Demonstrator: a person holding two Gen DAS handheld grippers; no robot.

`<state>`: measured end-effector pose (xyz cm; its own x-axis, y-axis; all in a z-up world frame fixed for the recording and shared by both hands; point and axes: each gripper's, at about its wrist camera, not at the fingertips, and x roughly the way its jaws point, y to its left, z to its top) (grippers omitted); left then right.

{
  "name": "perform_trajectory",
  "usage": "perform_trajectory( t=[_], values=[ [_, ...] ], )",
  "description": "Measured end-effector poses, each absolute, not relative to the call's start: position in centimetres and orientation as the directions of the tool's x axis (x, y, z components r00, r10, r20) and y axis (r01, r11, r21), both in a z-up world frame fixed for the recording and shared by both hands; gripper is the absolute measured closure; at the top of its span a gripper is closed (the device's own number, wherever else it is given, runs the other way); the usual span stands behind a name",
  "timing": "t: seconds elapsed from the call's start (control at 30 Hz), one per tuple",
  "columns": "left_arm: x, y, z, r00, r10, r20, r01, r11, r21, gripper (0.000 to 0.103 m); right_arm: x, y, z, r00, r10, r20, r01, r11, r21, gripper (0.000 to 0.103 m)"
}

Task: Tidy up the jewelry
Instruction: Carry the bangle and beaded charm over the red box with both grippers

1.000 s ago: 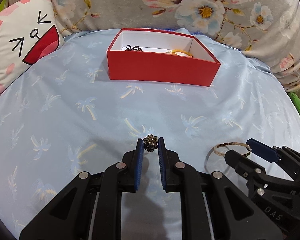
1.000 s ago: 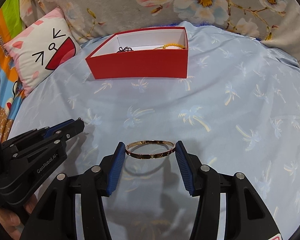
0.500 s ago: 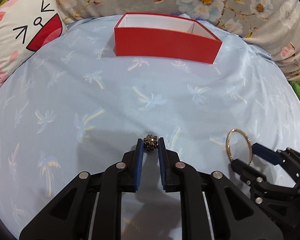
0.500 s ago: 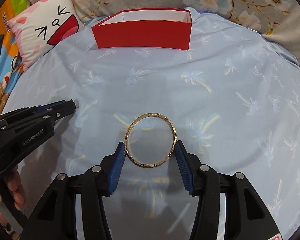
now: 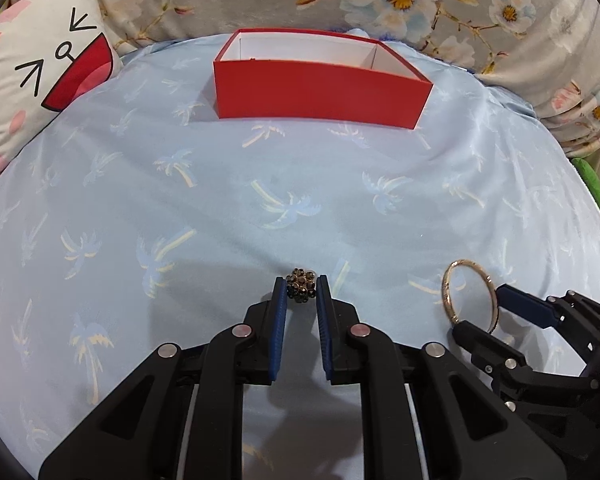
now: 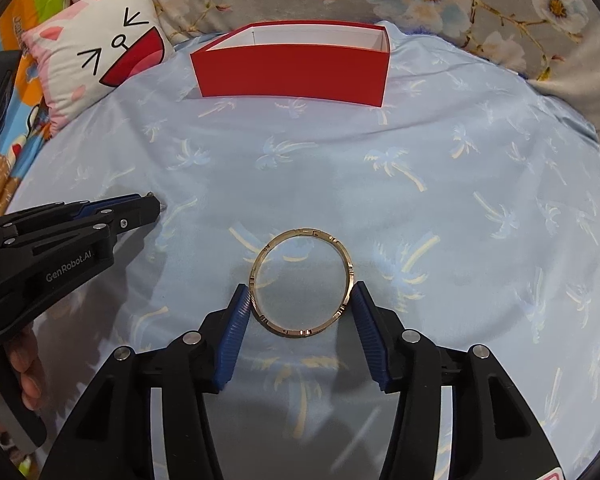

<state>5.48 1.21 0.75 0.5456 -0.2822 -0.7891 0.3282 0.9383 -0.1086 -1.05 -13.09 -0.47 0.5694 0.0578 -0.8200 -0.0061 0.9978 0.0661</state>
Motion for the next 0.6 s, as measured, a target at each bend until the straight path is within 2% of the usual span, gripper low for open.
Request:
perform_trajectory(
  t=[0.27,0.6],
  values=[
    [7.0,0.8,2.8,0.537,-0.293,-0.791,0.332,0.935,-0.122,0.088,0.6,-13.9,2.3,0.585,0.139,-0.799,0.000,0.985,0.171,0.054],
    [11.3,1.1,5.7,0.572,-0.267,-0.776,0.300,0.948,-0.105,0.088,5.2,-14.6,6.3,0.652,0.160,-0.741,-0.026,0.982,0.189,0.054]
  ],
)
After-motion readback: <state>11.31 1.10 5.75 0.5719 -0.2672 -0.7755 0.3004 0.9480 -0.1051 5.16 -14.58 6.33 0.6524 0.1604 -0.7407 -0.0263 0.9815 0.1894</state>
